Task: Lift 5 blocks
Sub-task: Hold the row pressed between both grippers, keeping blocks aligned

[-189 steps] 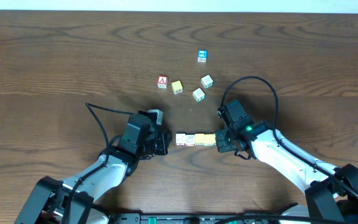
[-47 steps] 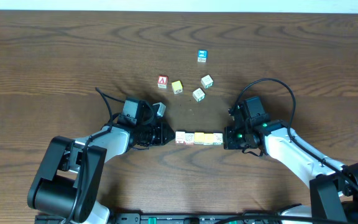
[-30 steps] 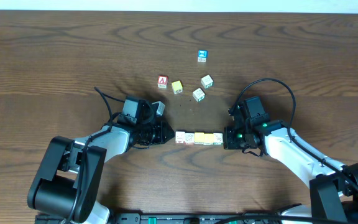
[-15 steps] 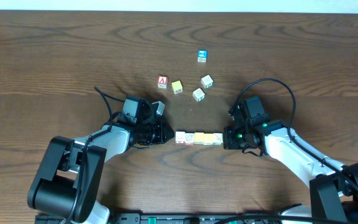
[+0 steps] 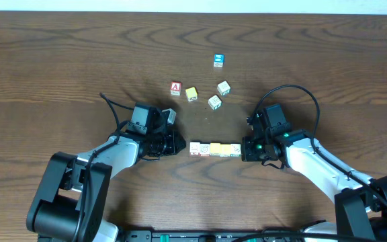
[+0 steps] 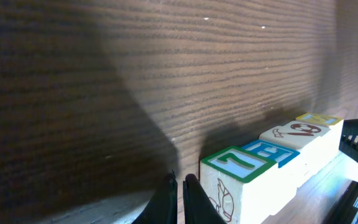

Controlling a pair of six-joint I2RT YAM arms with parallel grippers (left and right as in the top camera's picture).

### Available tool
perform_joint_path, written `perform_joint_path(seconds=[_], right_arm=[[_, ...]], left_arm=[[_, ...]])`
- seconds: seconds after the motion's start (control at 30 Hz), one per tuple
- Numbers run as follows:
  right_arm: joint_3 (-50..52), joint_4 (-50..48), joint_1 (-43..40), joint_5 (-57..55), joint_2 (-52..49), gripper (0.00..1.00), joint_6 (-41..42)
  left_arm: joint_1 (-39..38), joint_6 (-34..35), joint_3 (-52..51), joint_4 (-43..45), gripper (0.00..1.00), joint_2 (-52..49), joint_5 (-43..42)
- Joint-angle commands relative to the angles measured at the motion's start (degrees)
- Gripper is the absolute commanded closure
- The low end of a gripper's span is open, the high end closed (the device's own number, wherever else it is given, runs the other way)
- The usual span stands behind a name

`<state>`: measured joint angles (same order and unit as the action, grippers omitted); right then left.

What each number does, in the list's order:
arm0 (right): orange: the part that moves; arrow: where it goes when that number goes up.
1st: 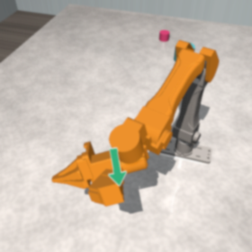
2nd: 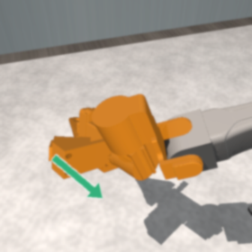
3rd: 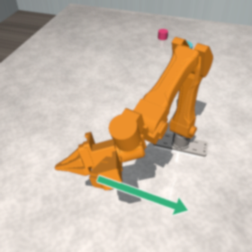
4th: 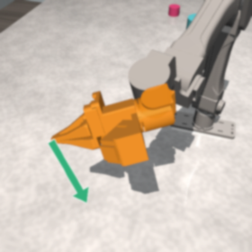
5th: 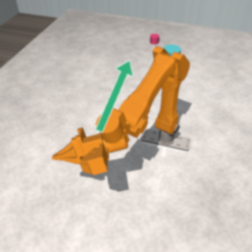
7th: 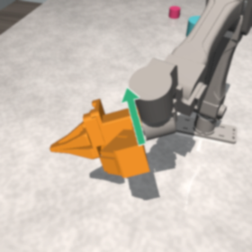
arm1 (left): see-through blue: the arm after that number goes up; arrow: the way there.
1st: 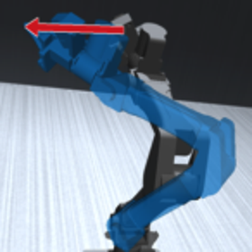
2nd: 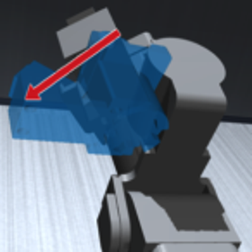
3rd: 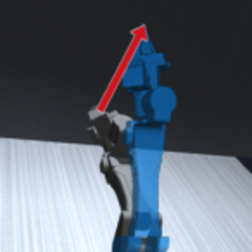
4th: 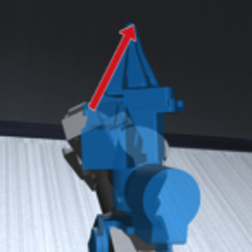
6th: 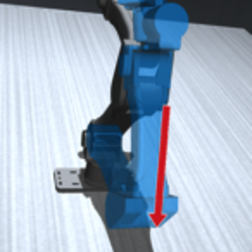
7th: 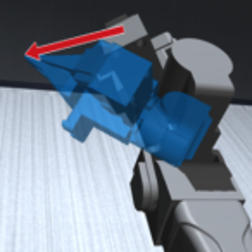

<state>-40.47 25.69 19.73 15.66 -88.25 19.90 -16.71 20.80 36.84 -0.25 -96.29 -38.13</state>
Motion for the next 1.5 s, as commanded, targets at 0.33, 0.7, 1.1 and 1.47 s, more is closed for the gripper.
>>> perform_joint_path(seconds=[0.33,0.7,1.1,1.47], right_arm=[[0.2,0.2,-0.5,0.48,-0.26,0.99,3.5],[0.2,-0.46,-0.5,1.53,-0.26,0.99,5.35],[0.2,-2.62,2.43,3.02,-0.28,0.99,4.72],[0.2,-2.56,2.54,0.85,-0.28,0.99,4.9]], left_arm=[[0.02,-0.09,0.02,0.17,0.93,0.83,-1.55],[-0.09,-0.09,0.59,0.37,0.93,0.83,-3.93],[-0.09,0.11,0.59,0.94,0.93,0.83,-6.32],[-0.09,0.09,0.59,0.2,0.93,0.83,-4.76]])
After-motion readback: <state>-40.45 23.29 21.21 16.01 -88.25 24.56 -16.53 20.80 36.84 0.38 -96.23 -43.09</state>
